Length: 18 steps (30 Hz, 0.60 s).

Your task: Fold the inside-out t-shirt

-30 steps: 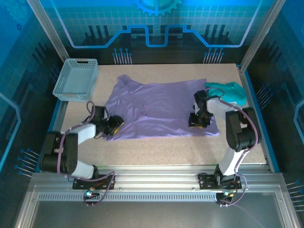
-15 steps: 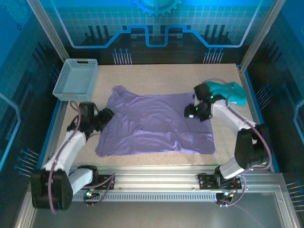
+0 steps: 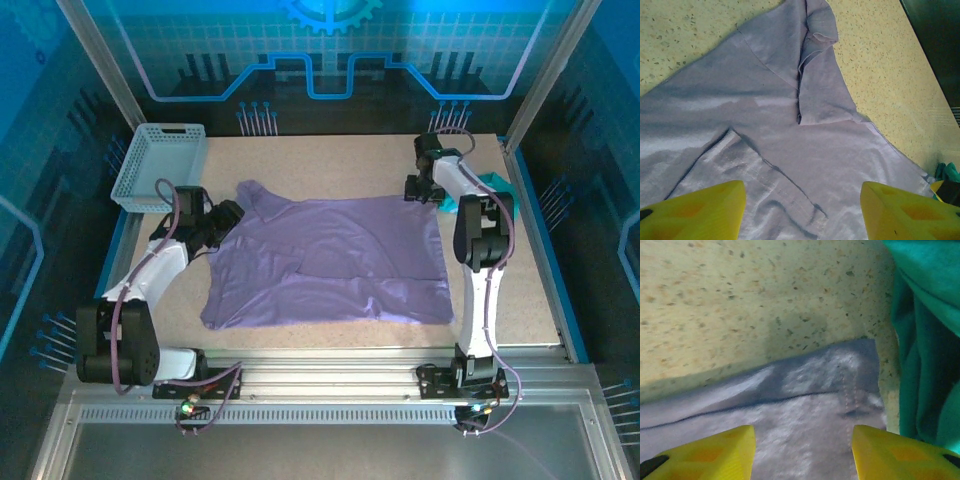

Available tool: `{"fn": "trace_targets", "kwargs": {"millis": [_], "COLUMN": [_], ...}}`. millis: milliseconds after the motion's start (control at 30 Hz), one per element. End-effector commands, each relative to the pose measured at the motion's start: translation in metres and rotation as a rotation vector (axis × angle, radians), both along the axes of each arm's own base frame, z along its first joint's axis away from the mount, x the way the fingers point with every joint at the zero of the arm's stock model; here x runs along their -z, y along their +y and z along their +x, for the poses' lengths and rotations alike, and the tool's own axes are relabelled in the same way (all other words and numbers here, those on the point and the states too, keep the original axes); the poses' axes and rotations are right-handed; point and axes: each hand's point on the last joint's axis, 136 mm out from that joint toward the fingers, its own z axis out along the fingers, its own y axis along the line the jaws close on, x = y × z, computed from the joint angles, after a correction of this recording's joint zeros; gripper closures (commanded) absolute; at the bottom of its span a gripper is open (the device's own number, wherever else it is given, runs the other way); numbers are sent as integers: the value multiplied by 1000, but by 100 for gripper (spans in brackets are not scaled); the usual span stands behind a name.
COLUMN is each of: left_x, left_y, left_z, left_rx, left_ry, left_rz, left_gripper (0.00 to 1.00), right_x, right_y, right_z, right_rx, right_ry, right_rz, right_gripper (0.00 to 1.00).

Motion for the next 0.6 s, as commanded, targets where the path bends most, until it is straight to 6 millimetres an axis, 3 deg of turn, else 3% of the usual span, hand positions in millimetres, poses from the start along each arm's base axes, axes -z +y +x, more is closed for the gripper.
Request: {"fn": "trace_targets", "kwargs": {"millis": [0,333,567], "left_x": [-6,7,8], "left_y": [0,-2,2], "left_z": [10,20,45], "left_rx": [20,26,17], "left_ry": [-35,-20,-25], "left_rz": [8,-8,20], "left_gripper": [37,37,37], "right_x": [-2,34,35], "right_y": [-22,-28,-21], "right_z": [-2,4,12], "right_rx": [10,3,-20], "right_ry": [47,145,130], "right_rz": [-52,-47,-13], "right_gripper": [46,48,73]}}
